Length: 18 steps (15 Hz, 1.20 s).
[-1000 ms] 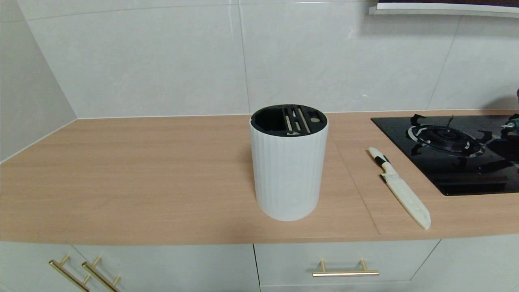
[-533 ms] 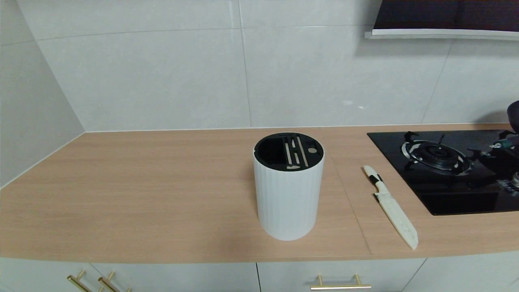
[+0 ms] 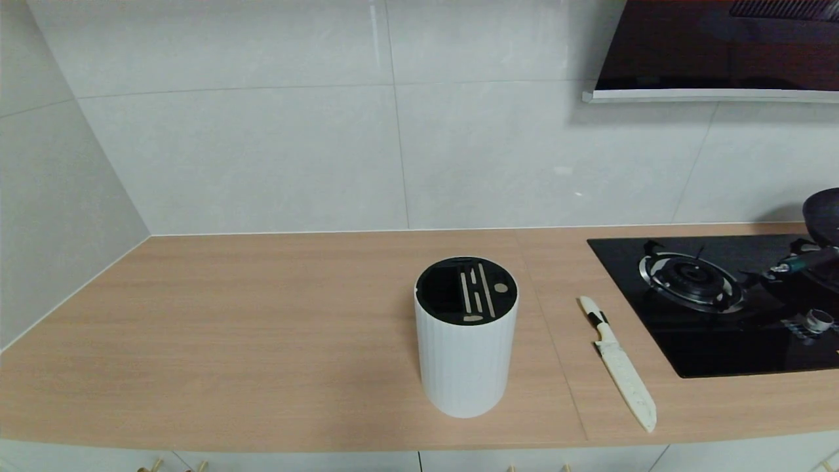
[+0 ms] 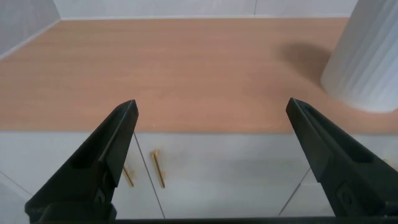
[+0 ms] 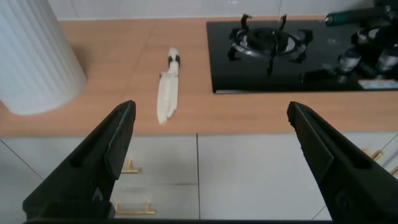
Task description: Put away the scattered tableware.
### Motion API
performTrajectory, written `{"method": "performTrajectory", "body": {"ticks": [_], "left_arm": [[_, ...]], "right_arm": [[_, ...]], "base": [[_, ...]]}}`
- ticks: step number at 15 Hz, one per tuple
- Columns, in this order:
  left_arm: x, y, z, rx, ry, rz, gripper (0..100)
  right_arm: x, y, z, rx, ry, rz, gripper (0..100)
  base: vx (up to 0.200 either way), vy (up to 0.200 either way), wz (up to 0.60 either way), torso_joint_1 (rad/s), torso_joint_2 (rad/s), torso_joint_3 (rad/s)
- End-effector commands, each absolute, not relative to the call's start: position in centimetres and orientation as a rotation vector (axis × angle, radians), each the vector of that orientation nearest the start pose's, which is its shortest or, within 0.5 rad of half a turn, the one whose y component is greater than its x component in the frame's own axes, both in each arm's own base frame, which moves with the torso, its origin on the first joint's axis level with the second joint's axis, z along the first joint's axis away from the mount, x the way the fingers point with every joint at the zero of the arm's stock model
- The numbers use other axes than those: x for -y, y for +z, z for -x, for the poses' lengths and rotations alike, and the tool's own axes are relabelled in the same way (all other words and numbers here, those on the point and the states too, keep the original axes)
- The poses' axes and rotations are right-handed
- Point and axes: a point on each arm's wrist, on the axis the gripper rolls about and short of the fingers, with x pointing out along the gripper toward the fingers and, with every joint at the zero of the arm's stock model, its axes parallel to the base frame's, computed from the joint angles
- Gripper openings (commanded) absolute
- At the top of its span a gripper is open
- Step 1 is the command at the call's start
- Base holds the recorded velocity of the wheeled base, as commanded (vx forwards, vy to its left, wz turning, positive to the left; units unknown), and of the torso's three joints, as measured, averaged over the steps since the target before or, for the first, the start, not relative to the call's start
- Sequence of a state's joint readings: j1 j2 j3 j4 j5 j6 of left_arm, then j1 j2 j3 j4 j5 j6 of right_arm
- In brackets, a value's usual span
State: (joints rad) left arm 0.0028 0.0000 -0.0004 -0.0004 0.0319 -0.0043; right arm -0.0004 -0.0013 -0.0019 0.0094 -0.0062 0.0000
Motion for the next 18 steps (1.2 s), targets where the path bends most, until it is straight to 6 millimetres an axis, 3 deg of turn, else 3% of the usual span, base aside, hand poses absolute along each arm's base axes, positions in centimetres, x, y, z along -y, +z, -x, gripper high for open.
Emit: {"method": "performTrajectory", "body": {"ticks": [1,6,15,16,18], "left_arm": [[-0.1,7.6,2.3,0.002,0.035,0.005,100],[-0.1,7.6,2.3,0.002,0.035,0.005,100],[-0.1,7.6,2.3,0.002,0.035,0.005,100],[-0.1,7.6,2.3,0.002,0.035,0.005,100],[-0.1,7.6,2.3,0.002,0.035,0.005,100]], "right_arm": [[0.0,7.5,2.3,-0.008,-0.006,0.0,100],[0.0,7.5,2.3,-0.008,-0.006,-0.003,100],[0.0,7.6,2.3,-0.002,-0.009,0.021,100],[0.0,8.1,2.4,0.011,0.003,0.026,100],[0.0,12.9,2.5,0.063,0.116,-0.021,100]], "base": [[0.0,0.0,0.0,0.217,-0.44,-0.222],[0.0,0.0,0.0,0.167,-0.36,-0.185],[0.0,0.0,0.0,0.004,-0.01,-0.005],[0.0,0.0,0.0,0.0,0.0,0.0],[0.0,0.0,0.0,0.0,0.0,0.0]]}}
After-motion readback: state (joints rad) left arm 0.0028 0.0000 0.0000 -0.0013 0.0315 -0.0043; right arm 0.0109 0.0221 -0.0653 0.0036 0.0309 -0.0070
